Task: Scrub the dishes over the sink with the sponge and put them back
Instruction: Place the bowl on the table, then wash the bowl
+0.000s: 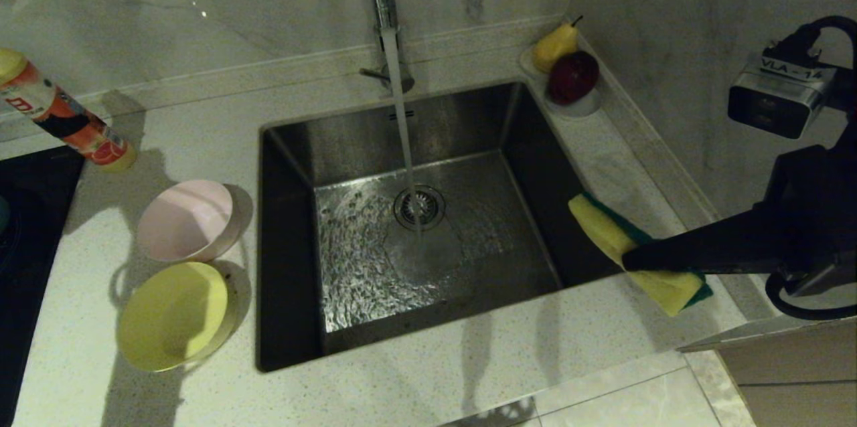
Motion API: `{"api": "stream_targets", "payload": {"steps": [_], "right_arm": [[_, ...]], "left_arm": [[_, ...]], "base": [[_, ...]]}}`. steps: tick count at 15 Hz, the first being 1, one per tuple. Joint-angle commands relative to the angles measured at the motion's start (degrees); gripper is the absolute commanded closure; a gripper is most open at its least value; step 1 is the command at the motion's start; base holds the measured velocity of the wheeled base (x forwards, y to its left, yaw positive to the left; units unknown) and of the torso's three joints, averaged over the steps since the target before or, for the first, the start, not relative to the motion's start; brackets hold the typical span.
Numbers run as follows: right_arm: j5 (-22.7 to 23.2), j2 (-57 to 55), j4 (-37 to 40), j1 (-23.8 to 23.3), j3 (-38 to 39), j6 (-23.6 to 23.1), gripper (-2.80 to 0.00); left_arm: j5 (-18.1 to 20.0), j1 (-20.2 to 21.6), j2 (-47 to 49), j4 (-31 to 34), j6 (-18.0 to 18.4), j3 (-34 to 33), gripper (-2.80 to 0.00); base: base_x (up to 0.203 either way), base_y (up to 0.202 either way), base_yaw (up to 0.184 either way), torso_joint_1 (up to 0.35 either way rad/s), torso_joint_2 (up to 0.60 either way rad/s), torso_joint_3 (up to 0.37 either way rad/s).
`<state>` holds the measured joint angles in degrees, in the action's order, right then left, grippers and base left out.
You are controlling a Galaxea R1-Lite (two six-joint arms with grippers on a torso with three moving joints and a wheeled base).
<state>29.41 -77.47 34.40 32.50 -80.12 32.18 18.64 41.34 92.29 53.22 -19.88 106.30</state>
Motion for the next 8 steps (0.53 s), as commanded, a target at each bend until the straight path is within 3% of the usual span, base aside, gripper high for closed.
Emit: {"api": "stream_targets", "payload": {"steps": [1, 4, 5, 8], "right_arm": [[0.1, 0.7, 0.1, -0.1, 0.3, 0.2, 0.0], [0.1, 0.7, 0.1, -0.1, 0.5, 0.2, 0.0], [0.1, 0.6, 0.1, -0.2, 0.6, 0.1, 0.0], [0.1, 0.6, -0.4, -1.5, 1.6, -0.2, 0.0]], "left_arm": [[0.3, -6.7, -5.0, 2.3, 2.7, -2.0, 0.0], [-0.3, -14.6, -4.9, 2.6, 2.8, -6.2, 0.0], [-0.9, -16.6, -3.7, 2.5, 2.0, -7.9, -2.8], [-2.0, -19.9, -1.1, 0.8, 1.5, -9.9, -2.8]], "base": [[0.0, 0.0, 0.0, 0.0, 0.0, 0.0], [0.0, 0.0, 0.0, 0.0, 0.0, 0.0], [0.0, 0.0, 0.0, 0.0, 0.0, 0.0], [0.0, 0.0, 0.0, 0.0, 0.0, 0.0]]}}
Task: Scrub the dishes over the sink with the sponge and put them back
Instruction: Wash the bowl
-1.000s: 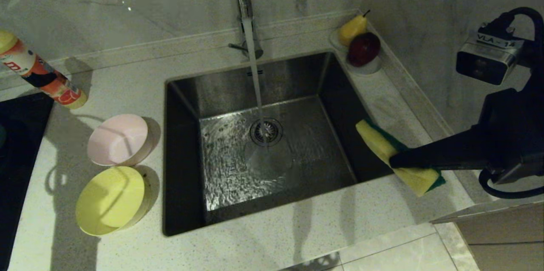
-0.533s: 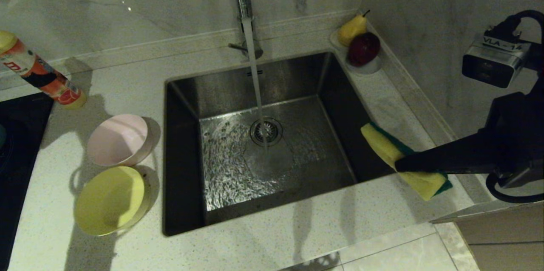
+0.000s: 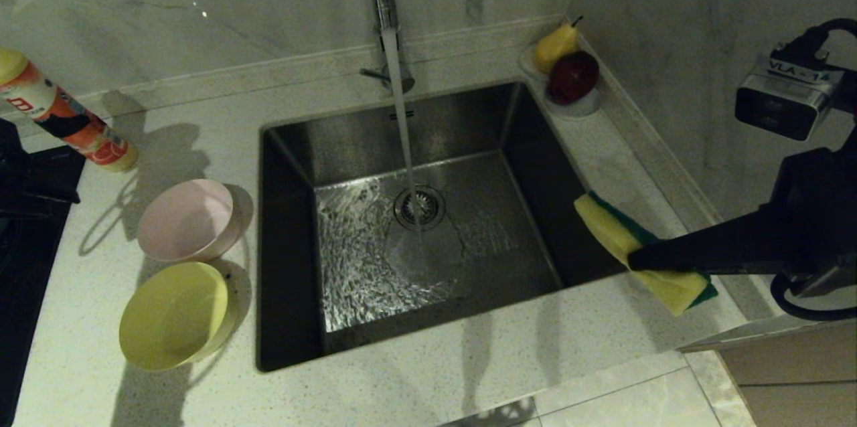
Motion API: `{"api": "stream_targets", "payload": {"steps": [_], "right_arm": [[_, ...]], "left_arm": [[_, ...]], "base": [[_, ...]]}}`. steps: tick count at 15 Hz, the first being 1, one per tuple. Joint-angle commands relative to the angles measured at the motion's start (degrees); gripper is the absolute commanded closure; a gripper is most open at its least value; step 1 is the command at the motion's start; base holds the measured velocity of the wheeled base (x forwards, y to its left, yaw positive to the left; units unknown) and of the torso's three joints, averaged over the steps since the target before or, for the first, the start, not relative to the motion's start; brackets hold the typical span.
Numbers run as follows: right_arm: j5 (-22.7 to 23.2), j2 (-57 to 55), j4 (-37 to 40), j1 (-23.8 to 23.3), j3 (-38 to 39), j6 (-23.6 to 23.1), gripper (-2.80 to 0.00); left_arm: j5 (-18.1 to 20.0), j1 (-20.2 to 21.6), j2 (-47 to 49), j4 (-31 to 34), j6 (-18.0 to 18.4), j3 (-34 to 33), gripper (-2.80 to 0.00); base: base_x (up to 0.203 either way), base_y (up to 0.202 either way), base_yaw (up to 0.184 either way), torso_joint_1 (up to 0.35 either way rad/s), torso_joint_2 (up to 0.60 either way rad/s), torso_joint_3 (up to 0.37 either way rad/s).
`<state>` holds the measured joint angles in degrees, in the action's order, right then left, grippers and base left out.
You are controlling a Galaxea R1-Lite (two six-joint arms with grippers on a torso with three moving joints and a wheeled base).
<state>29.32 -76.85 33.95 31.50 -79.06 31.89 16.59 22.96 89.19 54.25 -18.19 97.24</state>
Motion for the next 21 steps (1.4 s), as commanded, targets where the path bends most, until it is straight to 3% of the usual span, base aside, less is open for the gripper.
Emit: {"api": "stream_targets", "payload": {"steps": [1, 8, 12, 15, 19, 21], "right_arm": [[0.2, -0.3, -0.1, -0.6, 0.6, 0.2, 0.0], [0.1, -1.7, -0.2, -1.1, 0.1, 0.1, 0.0], [0.1, -1.7, -0.2, -1.2, -0.5, 0.1, 0.0], [0.1, -1.5, -0.1, -1.4, -0.1, 0.1, 0.0], [0.1, -1.4, -0.2, -1.9, 0.3, -0.3, 0.0], [0.2, -1.4, -0.2, -2.5, 0.4, -0.3, 0.0]], "left_arm": [[-0.1, -1.8, 3.6, -1.0, -0.2, -0.9, -2.8], [-4.1, -3.2, 11.3, -7.2, -1.9, -0.8, -2.8], [-8.9, -6.0, 13.7, -7.6, -2.3, -1.1, -2.8], [-9.7, -7.0, 14.3, -9.2, -3.4, -1.5, -2.8], [-14.6, -7.9, 16.4, -10.6, -4.5, -1.6, -2.8], [-15.2, -8.1, 17.2, -11.6, -5.3, -1.8, -2.8]], "base": [[0.0, 0.0, 0.0, 0.0, 0.0, 0.0], [0.0, 0.0, 0.0, 0.0, 0.0, 0.0], [0.0, 0.0, 0.0, 0.0, 0.0, 0.0], [0.0, 0.0, 0.0, 0.0, 0.0, 0.0], [0.0, 0.0, 0.0, 0.0, 0.0, 0.0], [0.0, 0.0, 0.0, 0.0, 0.0, 0.0]]}}
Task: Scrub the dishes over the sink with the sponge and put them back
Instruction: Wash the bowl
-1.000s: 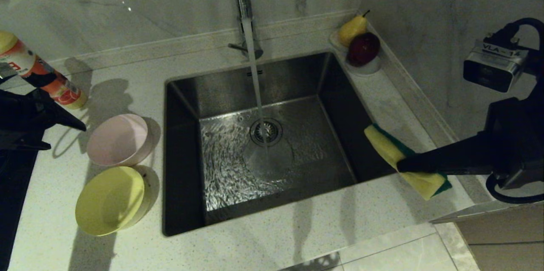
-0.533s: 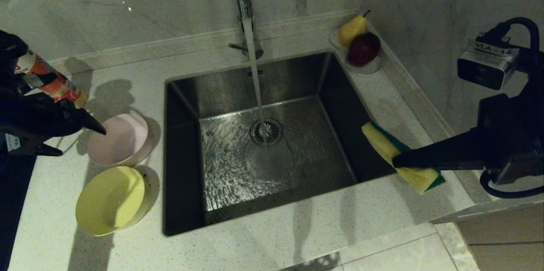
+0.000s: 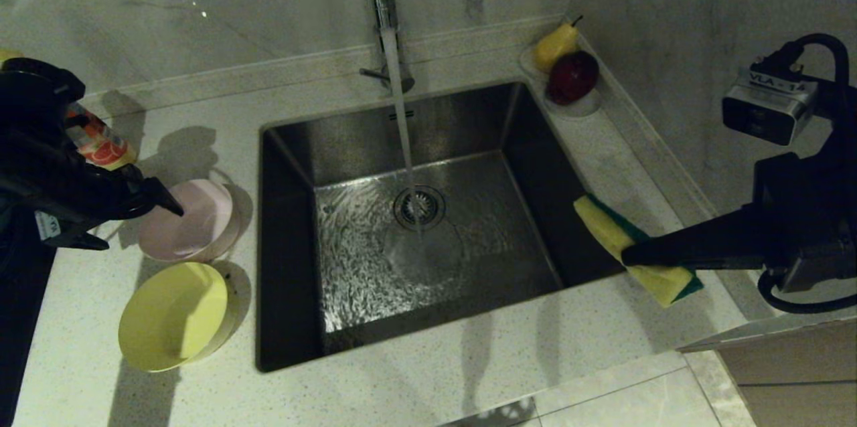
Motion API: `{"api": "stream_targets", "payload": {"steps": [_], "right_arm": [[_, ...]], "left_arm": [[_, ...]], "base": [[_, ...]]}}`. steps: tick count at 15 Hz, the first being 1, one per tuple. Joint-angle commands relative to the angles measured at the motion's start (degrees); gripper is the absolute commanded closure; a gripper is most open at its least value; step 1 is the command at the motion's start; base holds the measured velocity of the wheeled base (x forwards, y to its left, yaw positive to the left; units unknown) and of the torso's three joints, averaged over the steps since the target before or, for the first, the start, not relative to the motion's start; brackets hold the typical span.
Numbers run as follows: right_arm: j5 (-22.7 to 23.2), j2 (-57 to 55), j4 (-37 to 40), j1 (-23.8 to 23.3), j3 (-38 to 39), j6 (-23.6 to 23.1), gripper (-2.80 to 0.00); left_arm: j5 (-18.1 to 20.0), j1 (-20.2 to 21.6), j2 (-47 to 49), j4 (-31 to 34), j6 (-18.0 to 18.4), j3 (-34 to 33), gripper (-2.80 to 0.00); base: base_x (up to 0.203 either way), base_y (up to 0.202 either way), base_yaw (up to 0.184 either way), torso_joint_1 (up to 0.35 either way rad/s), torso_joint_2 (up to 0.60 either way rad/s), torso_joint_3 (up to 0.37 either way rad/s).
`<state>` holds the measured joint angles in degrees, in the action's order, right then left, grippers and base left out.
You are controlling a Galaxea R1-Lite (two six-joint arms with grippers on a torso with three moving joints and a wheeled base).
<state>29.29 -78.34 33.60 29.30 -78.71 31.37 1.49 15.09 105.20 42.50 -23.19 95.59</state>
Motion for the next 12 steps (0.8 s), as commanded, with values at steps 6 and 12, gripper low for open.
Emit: {"api": "stream_targets", "payload": {"steps": [6, 12], "right_arm": [[0.3, 1.0, 0.2, -0.5, 0.3, 0.2, 0.0], [0.4, 2.0, 0.3, -0.5, 0.6, 0.3, 0.0]], "left_arm": [[-0.1, -0.9, 1.7, 0.1, -1.3, -1.0, -2.8], [-0.3, -1.2, 1.6, 0.0, -2.9, -0.7, 0.0]], "base": [[0.0, 0.0, 0.0, 0.0, 0.0, 0.0], [0.0, 0.0, 0.0, 0.0, 0.0, 0.0]]}}
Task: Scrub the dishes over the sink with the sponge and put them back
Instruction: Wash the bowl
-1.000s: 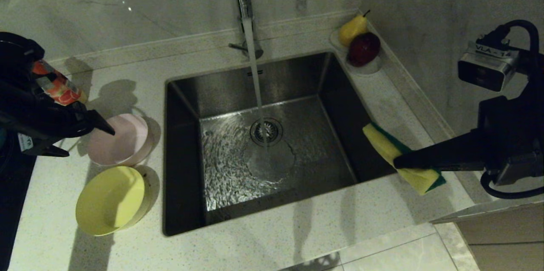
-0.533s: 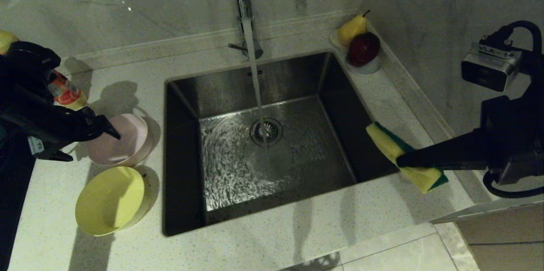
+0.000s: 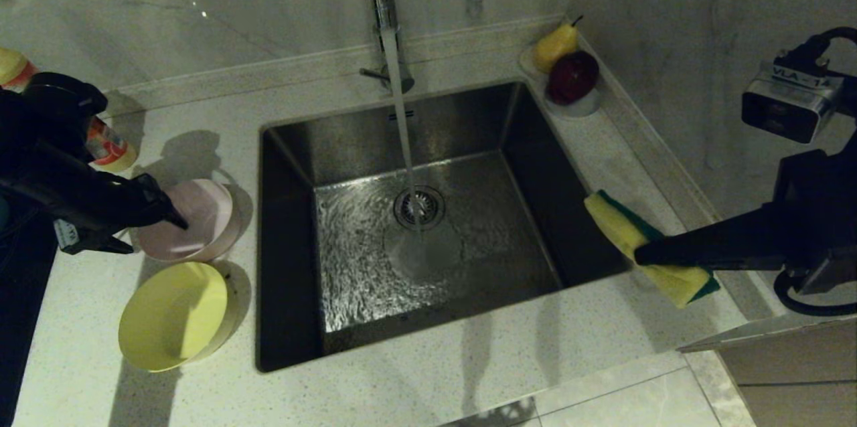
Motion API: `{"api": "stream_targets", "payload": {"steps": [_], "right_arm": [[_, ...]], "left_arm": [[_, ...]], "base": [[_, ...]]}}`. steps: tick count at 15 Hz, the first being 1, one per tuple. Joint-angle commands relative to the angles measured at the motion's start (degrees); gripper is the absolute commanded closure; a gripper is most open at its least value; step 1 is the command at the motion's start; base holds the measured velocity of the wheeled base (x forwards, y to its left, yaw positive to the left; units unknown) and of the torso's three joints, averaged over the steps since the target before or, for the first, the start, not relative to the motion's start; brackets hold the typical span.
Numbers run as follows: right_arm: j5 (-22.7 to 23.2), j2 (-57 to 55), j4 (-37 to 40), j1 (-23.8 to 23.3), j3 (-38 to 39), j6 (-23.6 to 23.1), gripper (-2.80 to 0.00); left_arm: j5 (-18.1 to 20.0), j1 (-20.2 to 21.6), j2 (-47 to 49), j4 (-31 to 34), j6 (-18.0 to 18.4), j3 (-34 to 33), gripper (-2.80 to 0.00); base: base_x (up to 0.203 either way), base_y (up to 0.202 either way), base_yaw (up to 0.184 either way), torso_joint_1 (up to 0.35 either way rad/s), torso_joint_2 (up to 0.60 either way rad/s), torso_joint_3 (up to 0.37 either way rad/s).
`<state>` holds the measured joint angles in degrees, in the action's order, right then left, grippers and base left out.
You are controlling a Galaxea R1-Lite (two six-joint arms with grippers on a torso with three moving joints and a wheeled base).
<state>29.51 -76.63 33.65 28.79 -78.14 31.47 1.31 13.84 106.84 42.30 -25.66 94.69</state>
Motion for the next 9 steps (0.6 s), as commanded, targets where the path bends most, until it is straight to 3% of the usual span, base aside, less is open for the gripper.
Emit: {"api": "stream_targets", "payload": {"steps": [1, 9], "right_arm": [[0.2, 0.4, 0.2, 0.0, 0.0, 0.2, 0.0], [0.3, 0.3, 0.2, 0.0, 0.3, 0.2, 0.0]], "left_arm": [[-0.1, 0.1, -0.1, 0.2, -0.5, 0.2, 0.0], [-1.5, 0.1, 0.5, -1.5, -1.1, 0.2, 0.0]], "base": [[0.0, 0.0, 0.0, 0.0, 0.0, 0.0], [0.0, 0.0, 0.0, 0.0, 0.0, 0.0]]}}
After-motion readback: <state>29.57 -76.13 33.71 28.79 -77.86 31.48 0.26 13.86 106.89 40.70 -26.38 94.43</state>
